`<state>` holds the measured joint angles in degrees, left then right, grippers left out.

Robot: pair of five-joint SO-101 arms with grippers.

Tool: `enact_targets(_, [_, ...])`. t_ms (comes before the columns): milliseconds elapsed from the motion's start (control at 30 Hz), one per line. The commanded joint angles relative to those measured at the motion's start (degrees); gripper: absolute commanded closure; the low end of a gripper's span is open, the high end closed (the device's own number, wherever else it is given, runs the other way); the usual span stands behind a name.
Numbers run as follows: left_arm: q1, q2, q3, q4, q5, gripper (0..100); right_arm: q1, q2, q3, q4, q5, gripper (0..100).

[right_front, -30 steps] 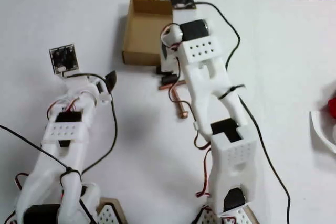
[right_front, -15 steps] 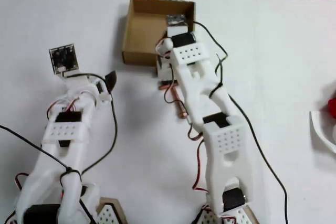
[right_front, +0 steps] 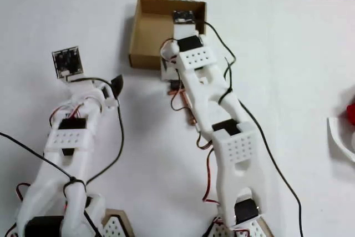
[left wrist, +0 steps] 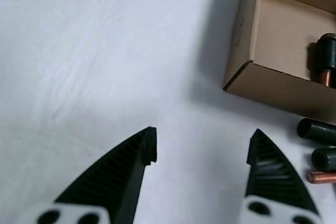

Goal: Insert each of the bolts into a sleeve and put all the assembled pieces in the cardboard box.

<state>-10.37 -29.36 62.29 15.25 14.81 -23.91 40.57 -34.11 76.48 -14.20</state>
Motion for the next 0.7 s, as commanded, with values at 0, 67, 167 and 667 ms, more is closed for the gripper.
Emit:
enact_targets(0, [-0.35,-0.09,-0.22,-0.79,-0.35,71,-0.75,-0.22,-0.09,-0.92,-0.62,86.5])
enact_targets(67, [-0.35,-0.09,-0.22,-0.79,-0.35,71,-0.75,-0.22,0.26,-0.75,-0.62,86.5])
enact_targets(167, [-0.35,-0.09,-0.22,-0.79,-0.35,71,-0.57,0.13,0.35,-0.57,-2.11,86.5])
enact_targets(667, [-0.35,-0.18,0.57,-1.14,-0.35,71,-0.22,5.23,-0.18,4.00,-19.25,86.5])
